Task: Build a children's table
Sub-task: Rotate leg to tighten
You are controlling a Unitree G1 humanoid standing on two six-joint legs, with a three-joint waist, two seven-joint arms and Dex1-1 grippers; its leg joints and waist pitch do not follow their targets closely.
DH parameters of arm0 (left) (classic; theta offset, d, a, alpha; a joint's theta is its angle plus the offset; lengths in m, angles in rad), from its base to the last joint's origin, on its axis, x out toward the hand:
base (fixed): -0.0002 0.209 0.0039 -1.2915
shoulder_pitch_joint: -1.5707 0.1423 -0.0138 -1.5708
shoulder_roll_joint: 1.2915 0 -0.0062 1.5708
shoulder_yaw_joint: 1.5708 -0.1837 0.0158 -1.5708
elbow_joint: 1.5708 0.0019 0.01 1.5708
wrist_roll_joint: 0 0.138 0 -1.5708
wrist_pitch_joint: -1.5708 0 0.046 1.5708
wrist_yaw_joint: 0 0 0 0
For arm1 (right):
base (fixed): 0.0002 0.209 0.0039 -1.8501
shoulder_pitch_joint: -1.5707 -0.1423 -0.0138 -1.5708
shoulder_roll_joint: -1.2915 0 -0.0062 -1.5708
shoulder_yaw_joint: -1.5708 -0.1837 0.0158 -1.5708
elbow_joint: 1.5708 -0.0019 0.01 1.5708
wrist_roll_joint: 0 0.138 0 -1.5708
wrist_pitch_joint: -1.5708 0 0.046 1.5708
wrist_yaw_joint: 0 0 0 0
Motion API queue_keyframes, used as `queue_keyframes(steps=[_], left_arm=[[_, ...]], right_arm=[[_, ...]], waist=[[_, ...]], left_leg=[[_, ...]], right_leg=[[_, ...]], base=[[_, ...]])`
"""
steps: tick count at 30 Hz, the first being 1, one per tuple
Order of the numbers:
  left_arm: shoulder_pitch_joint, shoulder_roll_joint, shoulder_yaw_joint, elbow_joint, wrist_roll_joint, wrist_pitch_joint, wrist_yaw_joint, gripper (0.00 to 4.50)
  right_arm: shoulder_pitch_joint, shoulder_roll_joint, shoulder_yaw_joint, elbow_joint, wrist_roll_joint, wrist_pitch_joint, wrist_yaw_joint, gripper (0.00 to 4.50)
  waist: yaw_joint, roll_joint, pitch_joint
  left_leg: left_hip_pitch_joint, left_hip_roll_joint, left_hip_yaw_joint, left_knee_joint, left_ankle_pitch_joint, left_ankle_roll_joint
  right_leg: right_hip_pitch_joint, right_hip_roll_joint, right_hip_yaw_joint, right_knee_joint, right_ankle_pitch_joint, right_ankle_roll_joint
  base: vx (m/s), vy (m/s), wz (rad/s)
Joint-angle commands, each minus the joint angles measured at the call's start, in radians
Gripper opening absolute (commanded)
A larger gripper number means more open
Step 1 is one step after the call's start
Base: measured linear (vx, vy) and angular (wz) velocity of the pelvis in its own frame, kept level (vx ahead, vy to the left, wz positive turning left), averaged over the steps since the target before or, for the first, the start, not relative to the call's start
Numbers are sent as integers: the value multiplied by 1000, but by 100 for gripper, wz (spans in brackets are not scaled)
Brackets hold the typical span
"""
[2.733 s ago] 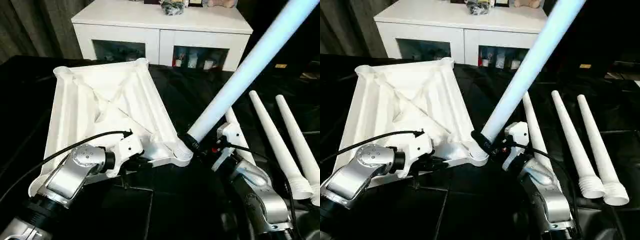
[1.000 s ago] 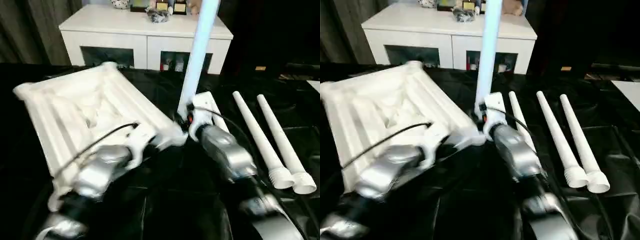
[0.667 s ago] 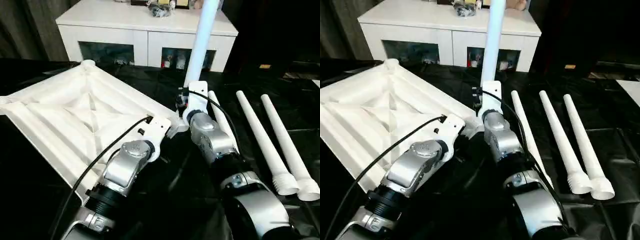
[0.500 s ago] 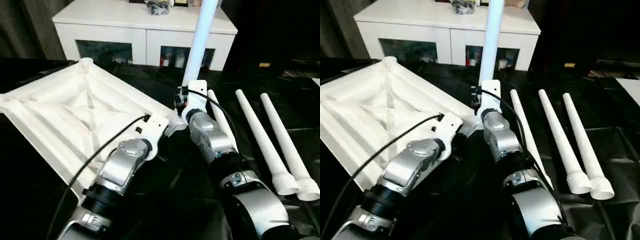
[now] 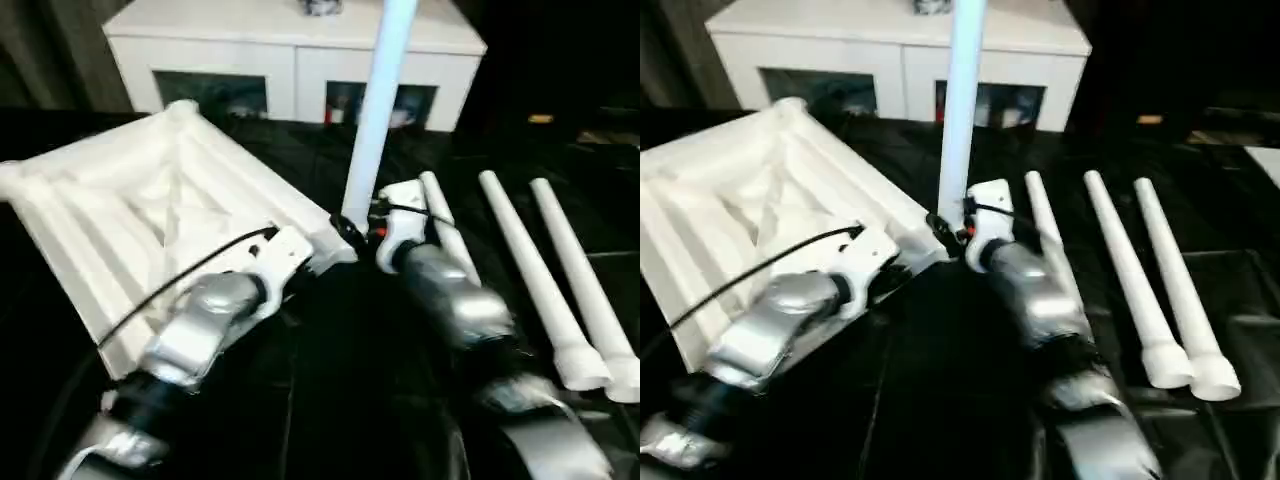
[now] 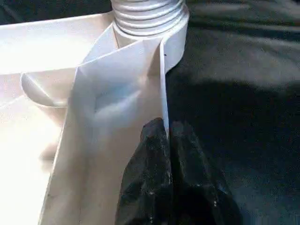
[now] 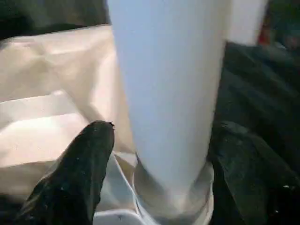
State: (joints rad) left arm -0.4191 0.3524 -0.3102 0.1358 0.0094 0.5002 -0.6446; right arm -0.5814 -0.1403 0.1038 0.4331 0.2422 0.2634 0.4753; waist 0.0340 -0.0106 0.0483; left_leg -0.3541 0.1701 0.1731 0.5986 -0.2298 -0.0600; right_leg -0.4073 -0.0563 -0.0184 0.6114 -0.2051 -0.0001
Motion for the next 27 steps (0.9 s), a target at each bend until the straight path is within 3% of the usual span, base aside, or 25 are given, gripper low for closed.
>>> queue_keyframes(steps=[1,3,10,16,22,23,27], left_arm=[[19,31,-3,-31,-20,-56,-70,0],[47,93,-7,-59,-64,-104,-191,0],[77,187,-2,-105,-135,-124,-366,0],[83,214,-3,-107,-145,-139,-401,0],[88,225,-3,-113,-153,-137,-430,0],[88,224,-2,-114,-153,-137,-430,0],[89,223,0,-115,-152,-136,-430,0]], right_arm=[[44,-52,42,-103,24,39,96,394],[114,-156,71,-220,44,66,215,409],[236,-328,114,-382,32,136,375,447],[257,-345,122,-396,43,157,389,447],[246,-295,138,-346,31,152,387,447],[244,-287,139,-340,32,150,385,421],[238,-271,147,-320,26,146,381,395]], waist=[[10,9,-60],[15,8,-59],[28,11,-53],[28,9,-56],[27,9,-61],[27,9,-61],[29,8,-61]], left_leg=[[8,53,-11,-62,25,103],[8,55,-11,-64,4,92],[8,55,-10,-68,-42,63],[9,53,-8,-64,-32,58],[7,50,-9,-60,-2,67],[7,51,-9,-59,3,68],[7,51,-10,-59,9,68]], right_leg=[[61,-70,36,-40,166,-310],[62,-71,38,-42,142,-300],[59,-72,39,-45,66,-284],[58,-70,40,-42,80,-293],[59,-70,38,-36,120,-306],[60,-70,38,-35,125,-308],[60,-69,37,-33,129,-307]], base=[[0,0,0],[0,0,0],[0,0,0],[0,0,0],[0,0,0],[0,0,0],[0,0,0]])
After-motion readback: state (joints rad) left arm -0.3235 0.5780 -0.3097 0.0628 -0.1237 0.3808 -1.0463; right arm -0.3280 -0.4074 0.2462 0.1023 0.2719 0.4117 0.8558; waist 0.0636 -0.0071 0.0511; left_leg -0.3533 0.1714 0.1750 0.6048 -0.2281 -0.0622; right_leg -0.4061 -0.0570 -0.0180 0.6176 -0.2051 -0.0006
